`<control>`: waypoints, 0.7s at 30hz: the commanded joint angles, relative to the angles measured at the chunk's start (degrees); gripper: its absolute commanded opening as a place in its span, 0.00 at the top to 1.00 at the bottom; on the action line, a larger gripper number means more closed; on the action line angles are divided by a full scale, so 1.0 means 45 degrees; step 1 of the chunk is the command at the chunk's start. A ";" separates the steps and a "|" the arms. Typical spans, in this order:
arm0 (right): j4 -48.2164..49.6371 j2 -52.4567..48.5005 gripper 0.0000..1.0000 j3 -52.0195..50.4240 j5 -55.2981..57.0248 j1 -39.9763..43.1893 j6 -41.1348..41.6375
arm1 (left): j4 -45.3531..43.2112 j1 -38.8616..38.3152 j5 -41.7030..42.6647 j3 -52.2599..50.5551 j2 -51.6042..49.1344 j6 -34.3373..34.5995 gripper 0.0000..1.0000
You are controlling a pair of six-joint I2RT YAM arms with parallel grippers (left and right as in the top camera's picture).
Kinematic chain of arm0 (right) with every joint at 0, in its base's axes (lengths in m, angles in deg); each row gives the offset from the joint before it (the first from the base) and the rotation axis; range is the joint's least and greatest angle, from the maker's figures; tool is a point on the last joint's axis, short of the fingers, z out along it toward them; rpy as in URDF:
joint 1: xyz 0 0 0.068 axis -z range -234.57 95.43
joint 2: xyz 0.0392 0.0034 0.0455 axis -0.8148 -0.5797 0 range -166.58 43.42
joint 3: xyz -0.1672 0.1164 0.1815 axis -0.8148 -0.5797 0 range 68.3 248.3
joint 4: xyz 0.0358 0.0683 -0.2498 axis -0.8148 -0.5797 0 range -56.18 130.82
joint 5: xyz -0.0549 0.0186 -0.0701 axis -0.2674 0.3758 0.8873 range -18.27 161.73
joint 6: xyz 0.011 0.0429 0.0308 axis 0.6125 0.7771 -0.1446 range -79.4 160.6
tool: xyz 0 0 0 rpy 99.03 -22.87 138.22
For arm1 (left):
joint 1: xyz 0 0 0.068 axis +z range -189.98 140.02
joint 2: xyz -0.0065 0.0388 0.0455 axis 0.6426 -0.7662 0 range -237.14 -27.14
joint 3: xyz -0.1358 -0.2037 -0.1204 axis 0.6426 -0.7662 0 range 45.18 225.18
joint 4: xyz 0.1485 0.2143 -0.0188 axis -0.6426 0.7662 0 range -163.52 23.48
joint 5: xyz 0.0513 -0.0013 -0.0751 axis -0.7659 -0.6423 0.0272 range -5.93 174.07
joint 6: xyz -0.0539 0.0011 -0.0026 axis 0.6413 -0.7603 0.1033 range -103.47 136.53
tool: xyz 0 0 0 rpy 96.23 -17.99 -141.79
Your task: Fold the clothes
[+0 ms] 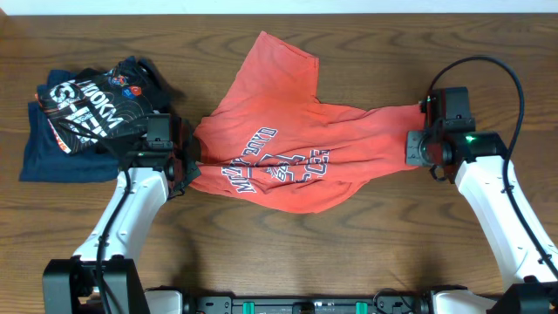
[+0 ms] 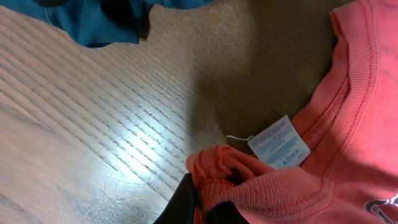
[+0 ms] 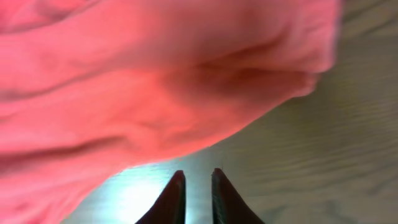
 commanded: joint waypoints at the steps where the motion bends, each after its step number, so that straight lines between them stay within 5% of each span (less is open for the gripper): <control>1: -0.0340 -0.0253 0.80 -0.0185 -0.1360 -0.0083 -0.0112 | 0.0165 0.0029 -0.0233 -0.0049 0.0010 -0.0034 0.94; 6: -0.0165 -0.1443 0.57 -0.0597 -0.1370 -0.0083 0.0709 | 0.0243 0.0029 -0.0228 -0.0049 0.0010 -0.0034 0.94; 15: 0.2011 -0.3784 0.47 -0.0597 -0.1831 -0.0214 0.1001 | 0.0423 0.0029 -0.0189 -0.0049 0.0010 -0.0034 0.94; 19: 0.3104 -0.4260 0.51 -0.0597 -0.2108 -0.0219 0.1088 | 0.0461 0.0029 -0.0194 -0.0049 0.0010 -0.0034 0.94; 21: 0.3555 -0.4313 0.73 -0.0597 -0.2137 -0.0219 0.1078 | 0.0457 0.0029 -0.0189 -0.0049 0.0010 -0.0034 0.94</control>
